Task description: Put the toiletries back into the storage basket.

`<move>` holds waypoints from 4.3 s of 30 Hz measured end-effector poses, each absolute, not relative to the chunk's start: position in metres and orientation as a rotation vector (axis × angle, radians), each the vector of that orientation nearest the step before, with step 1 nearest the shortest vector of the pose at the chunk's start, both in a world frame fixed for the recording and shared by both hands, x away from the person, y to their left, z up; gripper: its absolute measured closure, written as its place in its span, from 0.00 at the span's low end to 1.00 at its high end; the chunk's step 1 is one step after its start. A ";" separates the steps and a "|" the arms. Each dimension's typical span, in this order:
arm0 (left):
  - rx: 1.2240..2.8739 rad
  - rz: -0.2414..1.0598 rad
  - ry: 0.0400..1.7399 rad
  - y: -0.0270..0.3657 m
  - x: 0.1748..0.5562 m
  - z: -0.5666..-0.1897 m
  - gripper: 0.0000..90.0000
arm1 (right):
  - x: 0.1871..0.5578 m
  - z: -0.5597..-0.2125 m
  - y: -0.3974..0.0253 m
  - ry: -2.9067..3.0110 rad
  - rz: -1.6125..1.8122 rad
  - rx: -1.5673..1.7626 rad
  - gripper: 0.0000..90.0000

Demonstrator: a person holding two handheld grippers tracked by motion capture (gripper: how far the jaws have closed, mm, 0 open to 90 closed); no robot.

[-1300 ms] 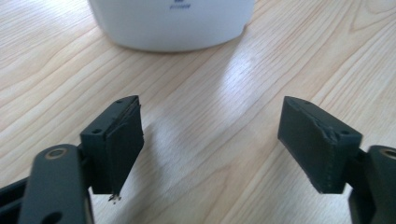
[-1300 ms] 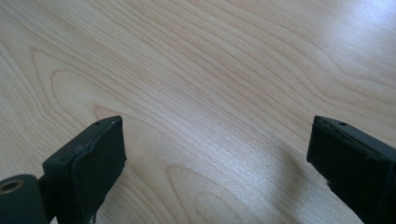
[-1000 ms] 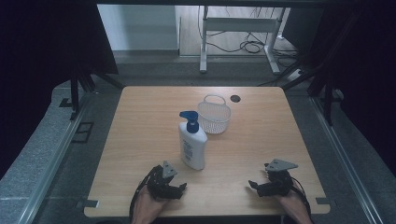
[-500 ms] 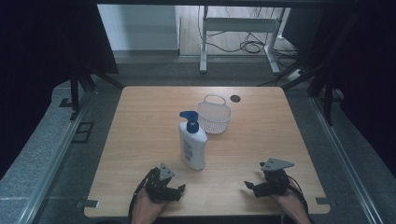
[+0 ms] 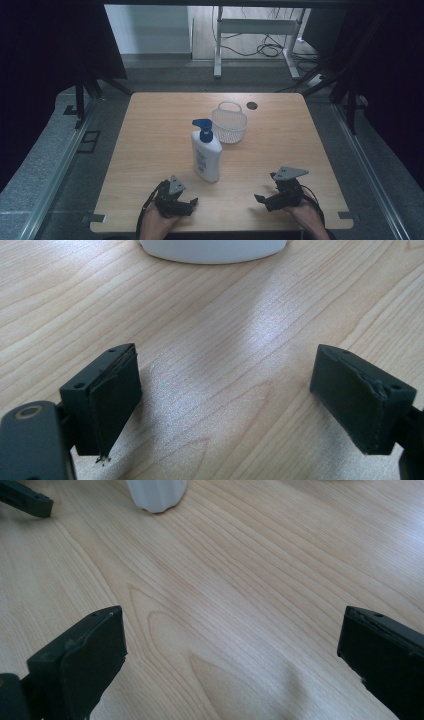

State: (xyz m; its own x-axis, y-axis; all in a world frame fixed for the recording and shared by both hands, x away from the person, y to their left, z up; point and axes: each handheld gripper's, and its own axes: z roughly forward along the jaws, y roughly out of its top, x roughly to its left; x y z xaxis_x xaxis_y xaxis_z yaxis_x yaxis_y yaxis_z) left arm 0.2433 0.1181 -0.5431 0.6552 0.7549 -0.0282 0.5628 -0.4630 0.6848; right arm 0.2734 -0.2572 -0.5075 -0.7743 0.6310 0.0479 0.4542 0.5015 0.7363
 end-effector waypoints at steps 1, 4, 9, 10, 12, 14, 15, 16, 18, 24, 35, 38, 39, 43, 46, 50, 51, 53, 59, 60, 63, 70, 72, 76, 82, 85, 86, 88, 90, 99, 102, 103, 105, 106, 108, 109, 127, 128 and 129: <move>2.193 0.367 1.016 0.118 0.244 -0.543 0.14 | 0.273 -0.507 -0.256 2.522 1.133 0.922 0.00; 2.190 0.372 1.027 0.116 0.244 -0.543 0.14 | 0.274 -0.505 -0.252 2.529 1.131 0.895 0.00; 2.189 0.376 1.033 0.115 0.244 -0.543 0.14 | 0.276 -0.500 -0.246 2.528 1.136 0.864 0.00; 2.188 0.377 1.033 0.115 0.244 -0.543 0.14 | 0.277 -0.497 -0.244 2.523 1.141 0.859 0.00; 2.189 0.377 1.033 0.115 0.244 -0.543 0.14 | 0.278 -0.496 -0.244 2.522 1.145 0.855 0.00; 2.189 0.376 1.033 0.115 0.244 -0.543 0.14 | 0.280 -0.493 -0.241 2.519 1.158 0.852 0.00; 2.187 0.377 1.035 0.115 0.244 -0.543 0.14 | 0.281 -0.491 -0.238 2.517 1.168 0.843 0.00; 2.186 0.377 1.035 0.115 0.244 -0.543 0.14 | 0.281 -0.491 -0.238 2.517 1.168 0.843 0.00; 2.188 0.377 1.034 0.115 0.244 -0.543 0.14 | 0.284 -0.488 -0.234 2.515 1.189 0.839 0.00; 2.188 0.375 1.034 0.115 0.244 -0.543 0.14 | 0.289 -0.484 -0.227 2.516 1.225 0.853 0.00; 2.186 0.376 1.033 0.115 0.244 -0.543 0.13 | 0.297 -0.475 -0.211 2.523 1.232 0.833 0.00; 2.189 0.376 1.031 0.115 0.244 -0.543 0.13 | 0.299 -0.471 -0.206 2.529 1.229 0.822 0.00; 2.188 0.376 1.032 0.115 0.244 -0.543 0.13 | 0.300 -0.468 -0.201 2.537 1.227 0.807 0.00; 2.187 0.378 1.031 0.115 0.245 -0.543 0.13 | 0.302 -0.464 -0.193 2.541 1.226 0.797 0.00; 2.186 0.378 1.030 0.115 0.245 -0.543 0.13 | 0.304 -0.460 -0.187 2.541 1.238 0.798 0.00; 2.186 0.376 1.031 0.115 0.245 -0.543 0.13 | 0.306 -0.456 -0.179 2.525 1.233 0.779 0.02; 2.188 0.377 1.029 0.115 0.246 -0.543 0.13 | 0.307 -0.453 -0.175 2.521 1.248 0.780 0.03; 2.187 0.375 1.029 0.114 0.246 -0.543 0.13 | 0.308 -0.453 -0.174 2.520 1.252 0.778 0.04; 2.187 0.374 1.030 0.114 0.246 -0.543 0.13 | 0.312 -0.447 -0.162 2.518 1.294 0.783 0.04; 2.187 0.375 1.030 0.114 0.246 -0.543 0.13 | 0.312 -0.447 -0.162 2.518 1.294 0.783 0.04; 2.187 0.376 1.030 0.114 0.246 -0.543 0.13 | 0.315 -0.444 -0.153 2.523 1.314 0.775 0.04; 2.189 0.376 1.029 0.114 0.246 -0.543 0.13 | 0.320 -0.436 -0.140 2.529 1.329 0.743 0.08; 2.188 0.376 1.030 0.114 0.246 -0.543 0.13 | 0.322 -0.435 -0.136 2.532 1.320 0.729 0.08; 2.189 0.376 1.029 0.114 0.246 -0.543 0.13 | 0.325 -0.434 -0.131 2.533 1.337 0.734 0.08; 2.189 0.376 1.029 0.114 0.246 -0.543 0.13 | 0.331 -0.437 -0.118 2.531 1.345 0.740 0.11; 2.189 0.376 1.028 0.114 0.246 -0.543 0.12 | 0.333 -0.437 -0.113 2.528 1.343 0.742 0.12; 2.189 0.376 1.028 0.114 0.246 -0.543 0.12 | 0.333 -0.437 -0.113 2.528 1.343 0.742 0.12; 2.189 0.376 1.028 0.114 0.246 -0.543 0.12 | 0.334 -0.437 -0.110 2.521 1.345 0.742 0.14; 2.189 0.377 1.028 0.114 0.246 -0.543 0.12 | 0.336 -0.436 -0.108 2.515 1.347 0.743 0.14; 2.190 0.377 1.027 0.114 0.246 -0.543 0.12 | 0.344 -0.436 -0.095 2.487 1.332 0.743 0.20; 2.190 0.377 1.028 0.114 0.246 -0.543 0.12 | 0.346 -0.439 -0.092 2.485 1.328 0.747 0.23; 2.190 0.377 1.028 0.114 0.246 -0.543 0.12 | 0.347 -0.440 -0.091 2.485 1.328 0.743 0.24; 2.190 0.377 1.028 0.114 0.246 -0.543 0.12 | 0.347 -0.441 -0.090 2.485 1.329 0.743 0.25; 2.190 0.377 1.028 0.114 0.246 -0.543 0.12 | 0.347 -0.441 -0.089 2.484 1.327 0.739 0.26; 2.190 0.377 1.027 0.114 0.246 -0.543 0.12 | 0.347 -0.442 -0.088 2.475 1.328 0.735 0.30; 2.190 0.377 1.027 0.114 0.246 -0.543 0.12 | 0.348 -0.442 -0.087 2.465 1.328 0.732 0.33; 2.190 0.378 1.028 0.114 0.246 -0.543 0.12 | 0.351 -0.435 -0.090 2.493 1.274 0.666 0.41; 2.190 0.378 1.028 0.114 0.246 -0.543 0.12 | 0.351 -0.435 -0.090 2.493 1.274 0.666 0.41; 2.189 0.377 1.029 0.114 0.246 -0.543 0.12 | 0.352 -0.431 -0.093 2.498 1.294 0.659 0.41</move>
State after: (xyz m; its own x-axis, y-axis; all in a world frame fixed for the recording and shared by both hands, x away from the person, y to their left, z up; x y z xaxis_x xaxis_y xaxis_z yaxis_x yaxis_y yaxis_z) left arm 0.2459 0.1141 -0.5434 0.6456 0.7633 -0.0247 0.5663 -0.4567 0.6861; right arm 0.3523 -0.0932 -0.4310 -0.8659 0.5001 -0.0145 0.2766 0.5027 0.8191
